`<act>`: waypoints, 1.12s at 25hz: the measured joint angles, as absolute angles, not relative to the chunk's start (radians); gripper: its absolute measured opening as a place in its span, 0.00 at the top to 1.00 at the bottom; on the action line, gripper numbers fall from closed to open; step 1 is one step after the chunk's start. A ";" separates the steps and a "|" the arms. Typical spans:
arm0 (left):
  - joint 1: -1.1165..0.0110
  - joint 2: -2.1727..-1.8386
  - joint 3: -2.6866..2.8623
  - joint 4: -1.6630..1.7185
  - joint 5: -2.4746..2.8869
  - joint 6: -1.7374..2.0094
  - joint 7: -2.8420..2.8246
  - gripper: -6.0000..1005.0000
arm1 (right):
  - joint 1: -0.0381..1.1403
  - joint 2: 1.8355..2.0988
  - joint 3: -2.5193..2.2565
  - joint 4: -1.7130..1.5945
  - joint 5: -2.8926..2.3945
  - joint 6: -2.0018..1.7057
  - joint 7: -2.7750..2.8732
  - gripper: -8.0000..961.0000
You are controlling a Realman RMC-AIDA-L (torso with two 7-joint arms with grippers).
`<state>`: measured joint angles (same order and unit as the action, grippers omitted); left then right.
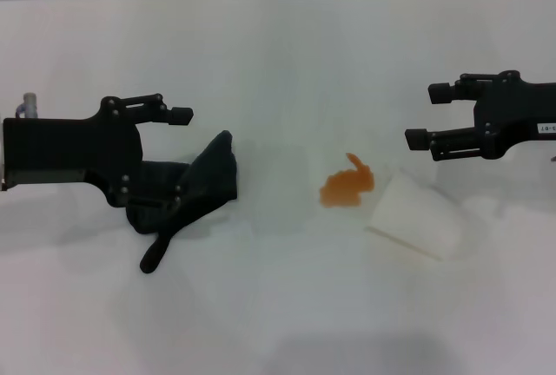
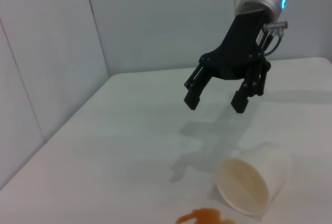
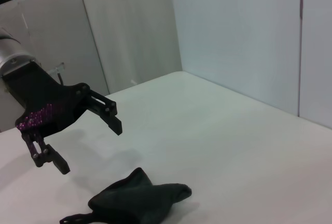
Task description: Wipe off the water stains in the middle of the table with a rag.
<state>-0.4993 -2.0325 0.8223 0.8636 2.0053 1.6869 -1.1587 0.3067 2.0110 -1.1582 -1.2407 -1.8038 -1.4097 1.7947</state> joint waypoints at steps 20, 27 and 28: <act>-0.504 -2.030 0.824 0.864 2.005 1.684 -1.159 0.13 | 0.304 2.010 -1.158 -1.237 -1.802 -1.424 1.799 0.14; -0.503 -2.029 0.824 0.865 2.005 1.684 -1.161 0.13 | 0.302 1.997 -1.158 -1.262 -1.814 -1.474 1.861 0.15; -0.502 -2.029 0.824 0.865 2.005 1.684 -1.161 0.13 | 0.303 1.992 -1.157 -1.269 -1.817 -1.482 1.877 0.15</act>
<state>-0.5022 -2.0294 0.8238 0.8652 2.0053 1.6838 -1.1610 0.3030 1.9921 -1.1574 -1.2694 -1.8170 -1.4818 1.8775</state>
